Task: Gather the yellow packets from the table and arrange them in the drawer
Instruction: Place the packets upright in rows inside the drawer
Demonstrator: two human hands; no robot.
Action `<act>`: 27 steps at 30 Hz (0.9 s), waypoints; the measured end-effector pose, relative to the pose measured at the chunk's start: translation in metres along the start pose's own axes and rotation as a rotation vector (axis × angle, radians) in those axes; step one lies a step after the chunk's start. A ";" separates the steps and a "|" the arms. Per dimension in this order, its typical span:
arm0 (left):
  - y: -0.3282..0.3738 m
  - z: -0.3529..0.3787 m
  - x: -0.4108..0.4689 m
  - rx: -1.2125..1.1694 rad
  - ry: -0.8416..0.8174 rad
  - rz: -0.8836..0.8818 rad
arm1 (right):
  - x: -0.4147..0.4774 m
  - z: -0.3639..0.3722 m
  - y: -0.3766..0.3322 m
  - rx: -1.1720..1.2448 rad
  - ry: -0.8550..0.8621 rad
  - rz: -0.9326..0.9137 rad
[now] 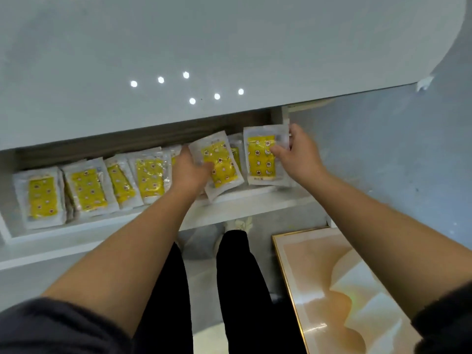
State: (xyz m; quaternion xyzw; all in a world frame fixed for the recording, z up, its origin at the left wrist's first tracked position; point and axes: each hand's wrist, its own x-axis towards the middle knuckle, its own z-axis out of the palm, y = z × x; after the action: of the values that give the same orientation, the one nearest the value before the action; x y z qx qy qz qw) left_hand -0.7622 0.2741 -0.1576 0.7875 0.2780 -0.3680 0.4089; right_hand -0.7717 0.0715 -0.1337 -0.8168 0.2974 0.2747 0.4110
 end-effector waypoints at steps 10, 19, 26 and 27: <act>0.001 0.005 0.034 1.059 0.151 0.462 | 0.026 0.037 -0.003 -1.017 0.049 -0.456; -0.003 0.011 0.047 1.059 -0.065 0.608 | 0.053 0.041 -0.001 -1.096 -0.181 -0.440; 0.004 -0.006 0.050 0.922 0.008 0.507 | 0.053 0.045 -0.022 -1.082 -0.188 -0.354; 0.000 -0.013 0.052 0.901 0.051 0.468 | 0.052 0.050 -0.028 -1.052 -0.194 -0.366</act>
State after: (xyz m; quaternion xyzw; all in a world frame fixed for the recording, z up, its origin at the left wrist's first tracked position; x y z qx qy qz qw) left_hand -0.7280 0.2924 -0.1942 0.9355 -0.0823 -0.3308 0.0933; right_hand -0.7271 0.1129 -0.1815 -0.9209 -0.0651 0.3840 0.0149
